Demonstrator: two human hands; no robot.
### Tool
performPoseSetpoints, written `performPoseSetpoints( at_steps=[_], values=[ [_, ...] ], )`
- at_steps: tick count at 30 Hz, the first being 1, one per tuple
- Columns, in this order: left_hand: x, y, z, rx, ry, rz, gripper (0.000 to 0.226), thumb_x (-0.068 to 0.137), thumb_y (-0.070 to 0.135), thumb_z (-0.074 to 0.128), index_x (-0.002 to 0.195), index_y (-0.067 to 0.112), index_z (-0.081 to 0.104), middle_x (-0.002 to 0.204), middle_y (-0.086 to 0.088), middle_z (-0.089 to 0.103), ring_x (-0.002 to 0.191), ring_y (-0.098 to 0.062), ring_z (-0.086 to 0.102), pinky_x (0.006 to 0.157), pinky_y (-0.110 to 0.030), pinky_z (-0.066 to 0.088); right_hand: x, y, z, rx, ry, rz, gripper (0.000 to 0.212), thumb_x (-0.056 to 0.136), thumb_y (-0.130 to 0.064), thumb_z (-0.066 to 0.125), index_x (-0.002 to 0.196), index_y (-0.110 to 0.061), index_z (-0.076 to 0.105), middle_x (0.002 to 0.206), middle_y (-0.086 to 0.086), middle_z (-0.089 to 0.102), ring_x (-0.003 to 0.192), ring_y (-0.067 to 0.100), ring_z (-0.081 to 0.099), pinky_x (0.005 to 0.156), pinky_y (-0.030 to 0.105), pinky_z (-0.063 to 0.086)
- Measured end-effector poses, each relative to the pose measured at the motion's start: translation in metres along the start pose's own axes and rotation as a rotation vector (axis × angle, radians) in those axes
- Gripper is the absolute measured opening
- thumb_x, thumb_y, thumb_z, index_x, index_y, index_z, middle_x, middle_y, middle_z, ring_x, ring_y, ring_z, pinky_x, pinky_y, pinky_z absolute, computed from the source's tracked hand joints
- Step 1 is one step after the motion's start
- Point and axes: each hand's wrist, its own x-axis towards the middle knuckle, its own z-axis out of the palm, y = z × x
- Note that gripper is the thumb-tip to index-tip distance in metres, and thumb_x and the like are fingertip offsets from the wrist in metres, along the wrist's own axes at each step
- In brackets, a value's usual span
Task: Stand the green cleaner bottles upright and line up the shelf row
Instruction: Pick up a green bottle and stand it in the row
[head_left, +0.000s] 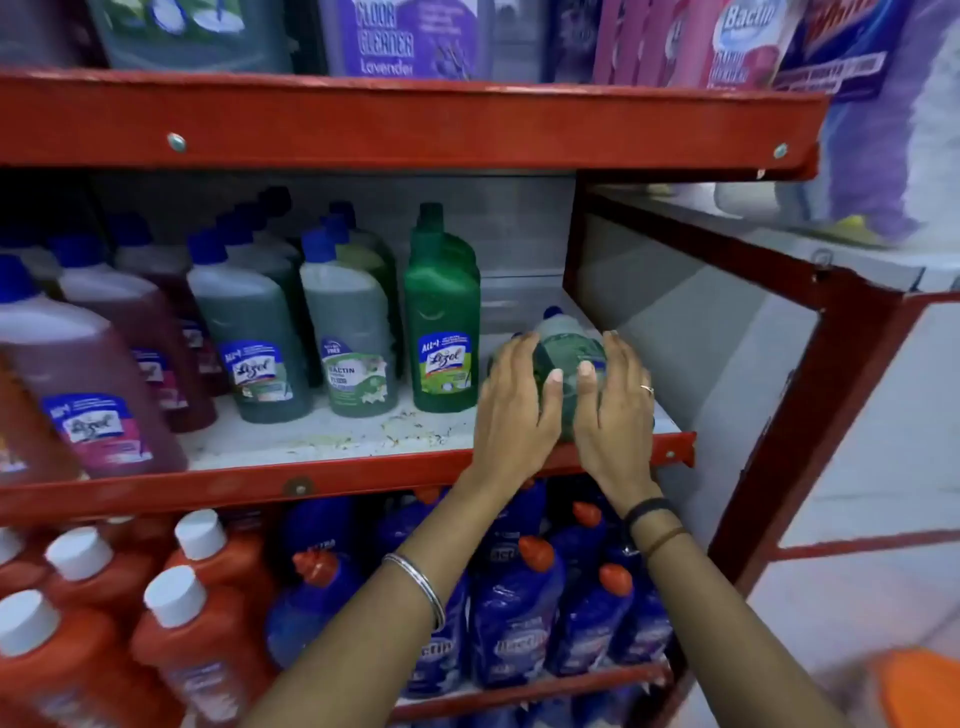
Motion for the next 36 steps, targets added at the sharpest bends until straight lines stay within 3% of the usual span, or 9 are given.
performPoseSetpoints(
  at_steps=[4, 7, 10, 13, 16, 23, 26, 31, 36],
  values=[
    [0.016, -0.006, 0.024, 0.054, -0.196, -0.304, 0.063, 0.091, 0.048, 0.022, 0.141, 0.01, 0.024, 0.138, -0.018, 0.046, 0.128, -0.033, 0.04, 0.108, -0.049, 0.03, 0.02, 0.015, 0.004, 0.029, -0.113, 0.177, 0.064, 0.087, -0.049, 0.022, 0.126, -0.005, 0.048, 0.129, 0.019, 0.054, 0.119, 0.034, 0.047, 0.105, 0.042, 0.035],
    [0.029, -0.003, 0.034, 0.091, -0.4, -0.416, 0.067, 0.094, 0.048, 0.026, 0.145, 0.007, 0.009, 0.143, -0.025, 0.038, 0.133, -0.036, 0.035, 0.111, -0.048, 0.024, 0.042, 0.021, -0.001, 0.067, -0.229, 0.345, 0.049, 0.087, -0.042, 0.036, 0.106, -0.001, 0.056, 0.105, 0.014, 0.061, 0.101, 0.034, 0.055, 0.083, 0.038, 0.044],
    [0.045, 0.003, 0.032, -0.039, -0.396, -0.522, 0.07, 0.088, 0.043, 0.041, 0.143, 0.006, 0.015, 0.137, -0.022, 0.046, 0.123, -0.035, 0.046, 0.103, -0.045, 0.04, 0.068, 0.021, -0.003, 0.092, -0.337, 0.468, 0.031, 0.089, -0.035, 0.046, 0.093, -0.007, 0.058, 0.1, 0.013, 0.062, 0.095, 0.032, 0.059, 0.079, 0.037, 0.047],
    [0.05, 0.013, 0.02, -0.263, -0.401, -0.663, 0.043, 0.087, 0.031, 0.049, 0.121, 0.006, 0.04, 0.114, -0.01, 0.057, 0.102, -0.025, 0.054, 0.089, -0.036, 0.048, 0.082, 0.021, 0.001, 0.093, -0.432, 0.54, 0.031, 0.085, -0.042, 0.053, 0.093, -0.012, 0.053, 0.097, 0.009, 0.061, 0.087, 0.027, 0.06, 0.076, 0.034, 0.05],
    [0.046, 0.016, 0.005, -0.547, -0.355, -0.746, 0.021, 0.087, 0.014, 0.056, 0.101, 0.015, 0.04, 0.105, -0.009, 0.057, 0.098, -0.024, 0.057, 0.088, -0.038, 0.051, 0.076, 0.023, 0.001, 0.312, -0.371, 0.599, 0.04, 0.08, -0.042, 0.061, 0.098, -0.007, 0.064, 0.092, 0.009, 0.068, 0.079, 0.024, 0.066, 0.069, 0.032, 0.055],
    [0.03, 0.009, -0.046, -0.748, -0.307, -0.625, 0.047, 0.086, 0.007, 0.061, 0.127, 0.012, 0.039, 0.103, -0.001, 0.059, 0.088, -0.015, 0.06, 0.066, -0.018, 0.053, 0.028, -0.015, -0.008, 0.737, -0.269, 0.484, 0.022, 0.082, -0.026, 0.067, 0.097, -0.012, 0.063, 0.091, 0.009, 0.073, 0.076, 0.017, 0.071, 0.07, 0.03, 0.059],
    [0.014, 0.001, -0.079, -0.687, -0.278, -0.556, 0.061, 0.083, 0.004, 0.063, 0.136, 0.015, 0.033, 0.108, -0.001, 0.055, 0.096, -0.013, 0.058, 0.075, -0.021, 0.053, 0.004, -0.042, -0.003, 0.75, -0.251, 0.407, 0.038, 0.078, -0.025, 0.071, 0.109, -0.009, 0.057, 0.105, 0.009, 0.069, 0.09, 0.02, 0.069, 0.077, 0.033, 0.058],
    [-0.019, -0.027, -0.144, -0.558, -0.131, -0.385, 0.069, 0.082, 0.001, 0.062, 0.14, 0.022, 0.03, 0.128, -0.003, 0.053, 0.116, -0.018, 0.053, 0.1, -0.041, 0.047, -0.018, -0.098, 0.019, 0.763, -0.373, 0.218, 0.039, 0.077, -0.011, 0.071, 0.113, -0.005, 0.055, 0.1, 0.001, 0.068, 0.08, -0.001, 0.067, 0.067, 0.015, 0.053],
    [-0.034, -0.062, -0.201, -0.381, 0.034, -0.293, 0.073, 0.082, 0.002, 0.06, 0.142, 0.026, 0.026, 0.139, 0.001, 0.045, 0.123, -0.015, 0.047, 0.102, -0.037, 0.044, -0.028, -0.154, 0.069, 0.705, -0.445, 0.093, 0.048, 0.075, -0.016, 0.075, 0.117, -0.011, 0.051, 0.105, -0.002, 0.064, 0.094, 0.013, 0.066, 0.08, 0.03, 0.056]
  ],
)
